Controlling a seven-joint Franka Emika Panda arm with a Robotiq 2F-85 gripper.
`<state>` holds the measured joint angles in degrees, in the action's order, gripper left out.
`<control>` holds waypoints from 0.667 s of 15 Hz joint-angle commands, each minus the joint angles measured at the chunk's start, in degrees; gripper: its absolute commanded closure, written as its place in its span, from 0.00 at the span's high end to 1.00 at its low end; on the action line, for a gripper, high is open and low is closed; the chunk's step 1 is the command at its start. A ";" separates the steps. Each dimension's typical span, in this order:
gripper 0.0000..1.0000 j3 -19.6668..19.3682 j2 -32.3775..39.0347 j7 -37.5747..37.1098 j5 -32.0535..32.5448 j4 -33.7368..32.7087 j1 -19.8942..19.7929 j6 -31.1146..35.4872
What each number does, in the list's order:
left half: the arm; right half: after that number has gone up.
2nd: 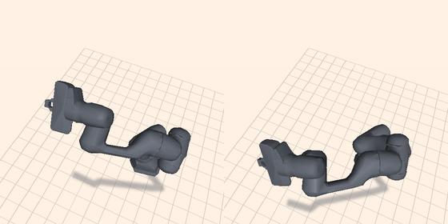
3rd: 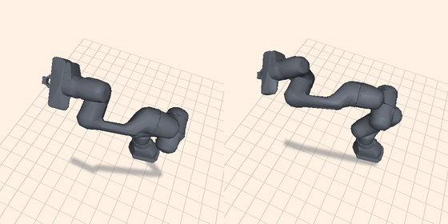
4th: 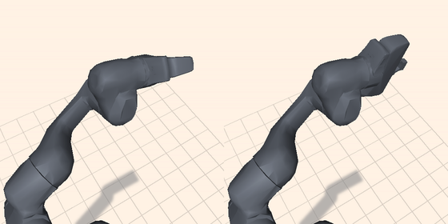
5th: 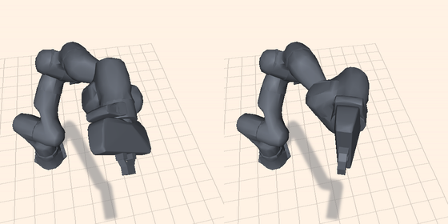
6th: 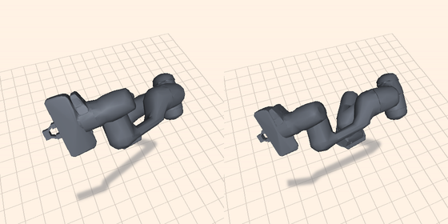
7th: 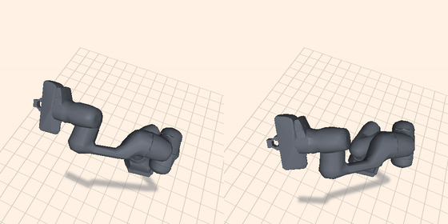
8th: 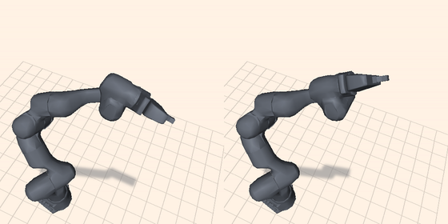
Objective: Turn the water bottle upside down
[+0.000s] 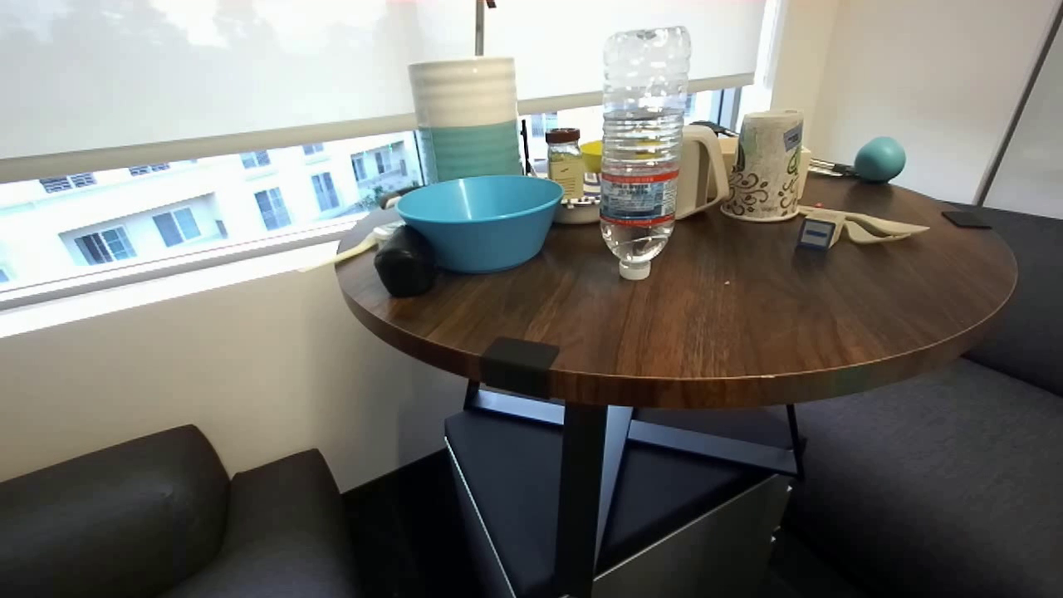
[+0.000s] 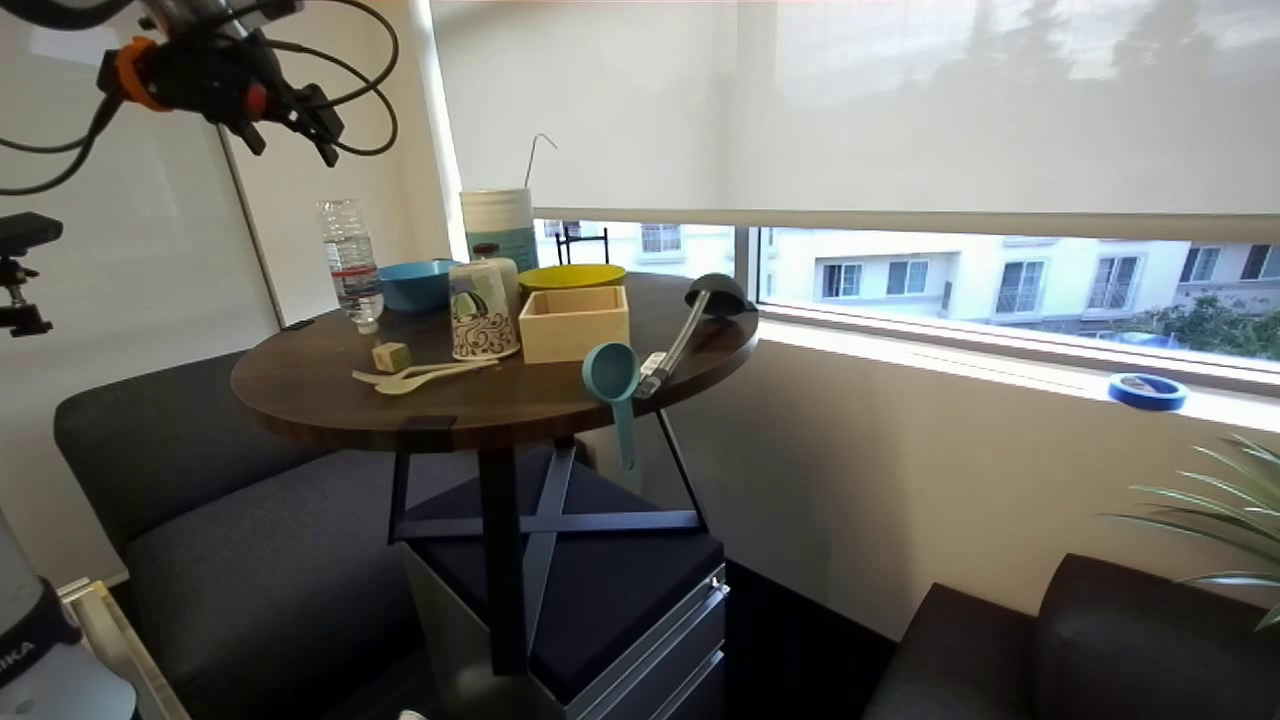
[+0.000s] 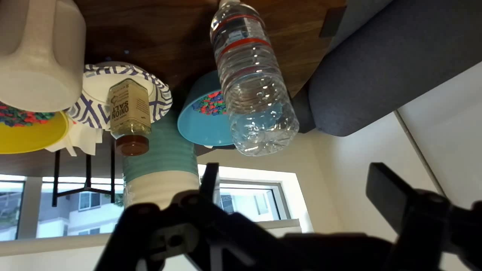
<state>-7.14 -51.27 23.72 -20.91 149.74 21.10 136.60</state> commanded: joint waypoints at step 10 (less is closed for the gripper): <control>1.00 3.19 -1.33 -8.04 0.03 -4.96 -5.32 -11.97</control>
<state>-4.07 -52.68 15.55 -20.72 144.94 16.02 124.82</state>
